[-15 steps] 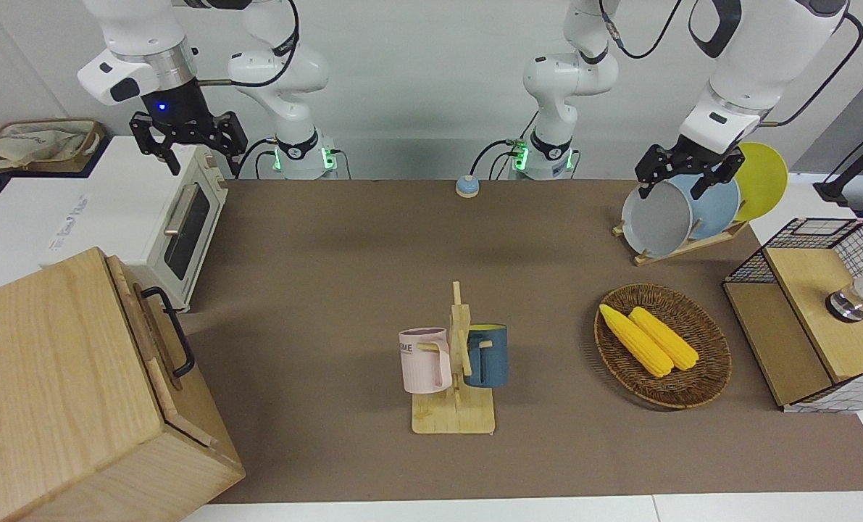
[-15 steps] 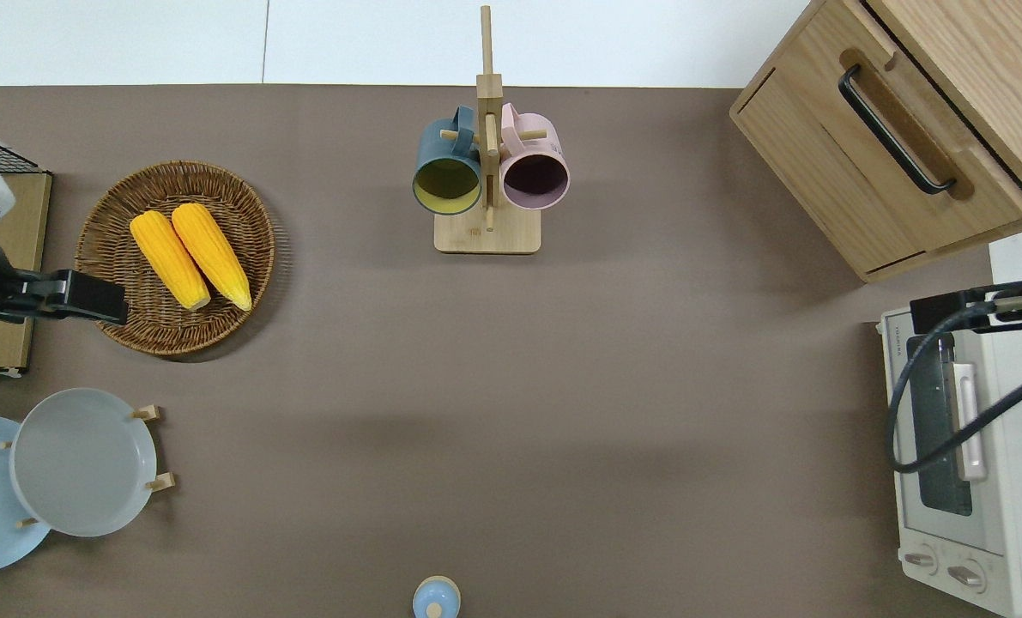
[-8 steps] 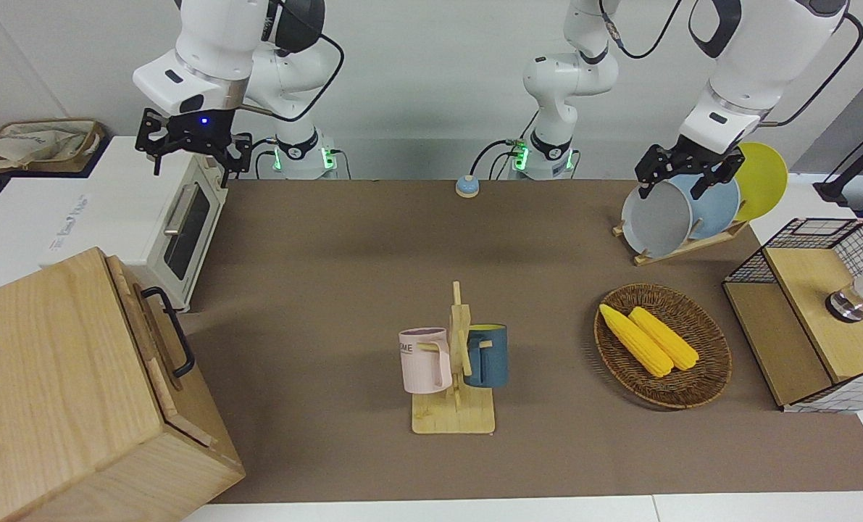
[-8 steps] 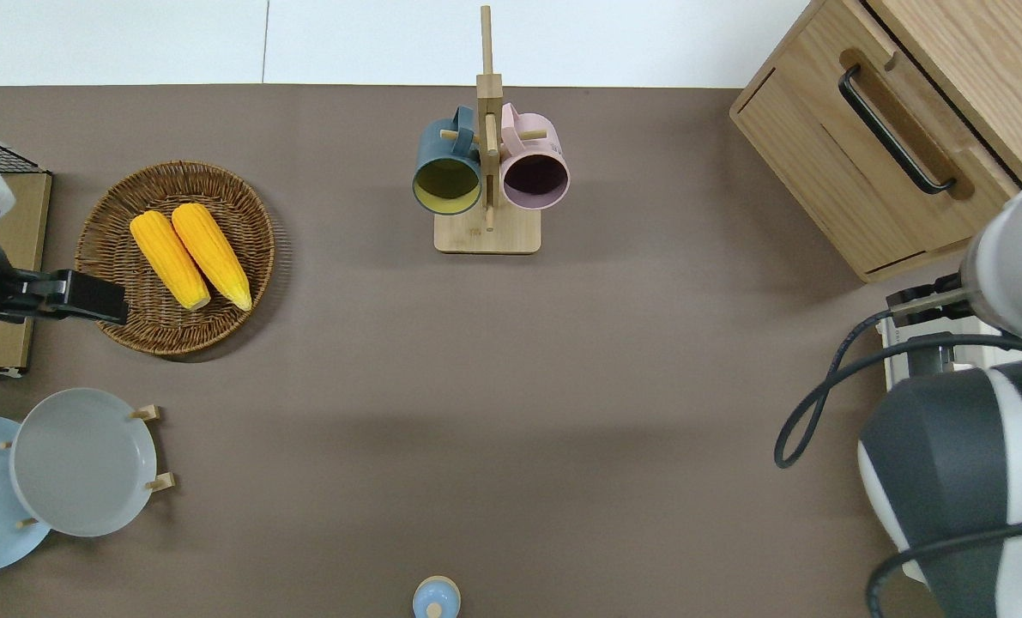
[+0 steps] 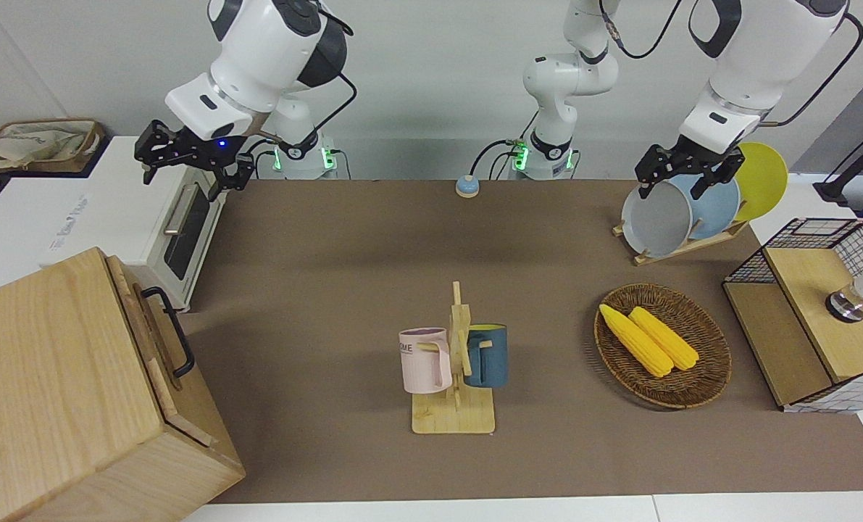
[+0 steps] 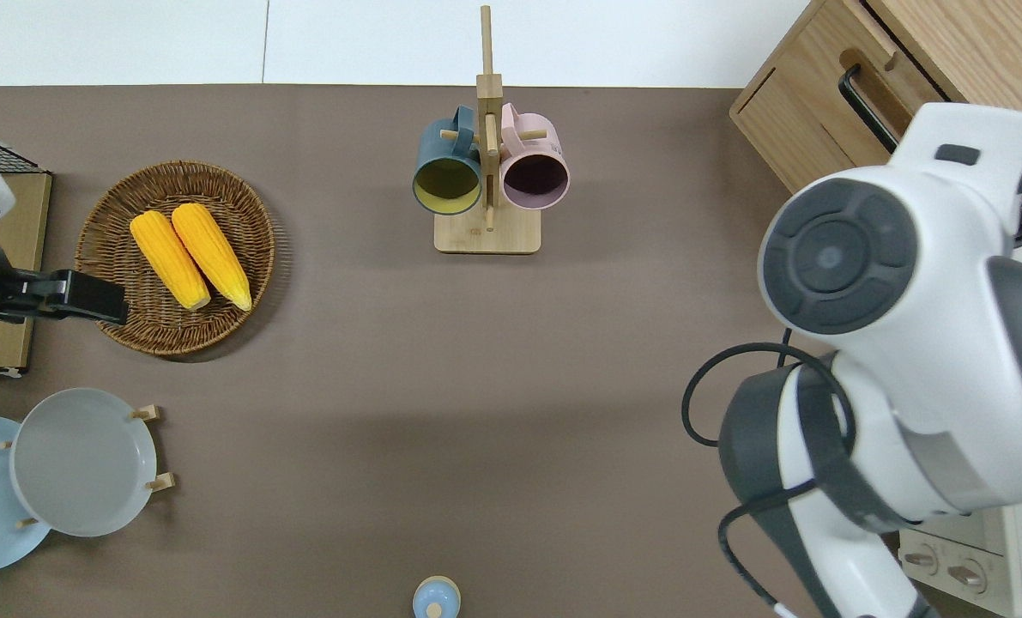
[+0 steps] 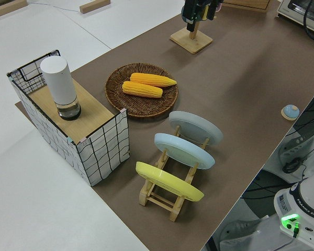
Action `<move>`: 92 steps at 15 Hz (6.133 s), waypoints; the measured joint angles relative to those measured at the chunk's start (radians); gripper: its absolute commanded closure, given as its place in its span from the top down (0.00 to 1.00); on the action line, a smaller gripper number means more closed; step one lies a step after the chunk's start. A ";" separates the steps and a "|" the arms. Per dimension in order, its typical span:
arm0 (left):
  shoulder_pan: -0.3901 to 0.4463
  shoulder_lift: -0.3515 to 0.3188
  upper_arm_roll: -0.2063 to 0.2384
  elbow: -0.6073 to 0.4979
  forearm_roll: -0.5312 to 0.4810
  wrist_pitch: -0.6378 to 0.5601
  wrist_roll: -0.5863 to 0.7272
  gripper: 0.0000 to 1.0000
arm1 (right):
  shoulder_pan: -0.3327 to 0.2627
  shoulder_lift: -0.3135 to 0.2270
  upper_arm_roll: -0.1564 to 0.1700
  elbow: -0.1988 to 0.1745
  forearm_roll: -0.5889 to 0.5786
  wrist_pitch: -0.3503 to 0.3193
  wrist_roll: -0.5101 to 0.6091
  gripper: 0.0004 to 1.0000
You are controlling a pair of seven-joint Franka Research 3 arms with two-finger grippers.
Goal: Slide drawer open with right arm
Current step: 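Raise the right arm and reach the right gripper to the drawer's black handle, then close the right gripper around the black drawer handle, then pull the handle toward the robot with the right gripper, sliding the drawer out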
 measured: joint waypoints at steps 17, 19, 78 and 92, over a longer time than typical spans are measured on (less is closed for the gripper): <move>0.000 0.000 0.000 0.000 0.000 0.000 0.000 0.99 | 0.107 0.238 0.001 -0.038 -0.489 0.049 0.259 0.99; 0.000 0.000 0.000 0.000 0.000 0.000 0.000 0.99 | 0.109 0.258 0.001 -0.049 -0.517 0.049 0.285 0.99; 0.000 0.000 0.000 0.000 0.000 0.000 0.000 0.99 | -0.061 0.387 -0.016 -0.091 -0.915 0.314 0.559 0.00; 0.000 0.000 0.000 0.000 0.000 0.000 0.000 0.99 | 0.097 0.385 -0.017 -0.096 -0.781 0.132 0.559 0.00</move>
